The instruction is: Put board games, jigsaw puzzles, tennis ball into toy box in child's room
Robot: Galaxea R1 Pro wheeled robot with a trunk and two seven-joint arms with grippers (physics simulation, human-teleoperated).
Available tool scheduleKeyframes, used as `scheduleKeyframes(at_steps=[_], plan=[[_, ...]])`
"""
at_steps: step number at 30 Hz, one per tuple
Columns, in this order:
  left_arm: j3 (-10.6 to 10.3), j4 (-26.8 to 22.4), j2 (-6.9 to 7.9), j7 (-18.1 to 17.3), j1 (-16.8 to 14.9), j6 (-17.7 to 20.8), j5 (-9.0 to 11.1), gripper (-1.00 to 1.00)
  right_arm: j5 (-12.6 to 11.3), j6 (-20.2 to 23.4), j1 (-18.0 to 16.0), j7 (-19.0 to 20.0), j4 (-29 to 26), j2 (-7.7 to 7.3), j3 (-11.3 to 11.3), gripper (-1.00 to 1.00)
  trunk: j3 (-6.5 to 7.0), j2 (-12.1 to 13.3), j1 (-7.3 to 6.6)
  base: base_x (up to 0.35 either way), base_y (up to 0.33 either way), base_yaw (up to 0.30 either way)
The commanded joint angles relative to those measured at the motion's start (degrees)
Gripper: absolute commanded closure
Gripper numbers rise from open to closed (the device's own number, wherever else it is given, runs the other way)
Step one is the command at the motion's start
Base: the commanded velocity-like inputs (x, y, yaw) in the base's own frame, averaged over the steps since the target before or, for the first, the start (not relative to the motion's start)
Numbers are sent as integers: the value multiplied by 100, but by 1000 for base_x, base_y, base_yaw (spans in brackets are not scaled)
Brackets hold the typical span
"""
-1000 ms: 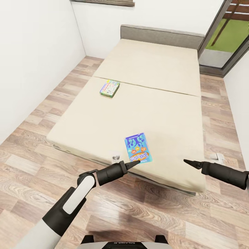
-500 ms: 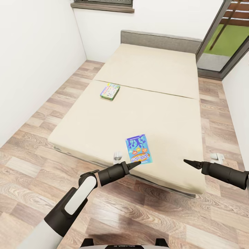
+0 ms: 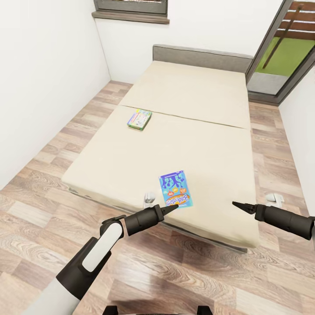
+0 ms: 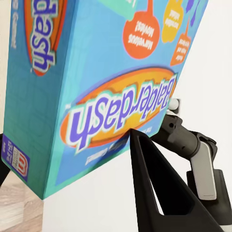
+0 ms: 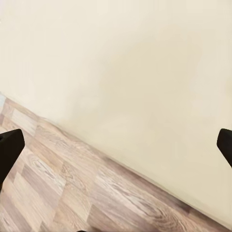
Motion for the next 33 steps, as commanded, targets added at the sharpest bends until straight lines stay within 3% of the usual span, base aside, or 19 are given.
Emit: scheduleKeyframes(at_steps=[1,33], plan=[[-5,0,3,-6,-4,17,21,100,-34,49,-3,-7,0,-1,-4,-100,7,-2,0,0,0,0],[-14,149,-8,-9,-4,6,10,100,-30,49,-3,-7,0,-1,-9,-100,306,-2,0,0,0,0]])
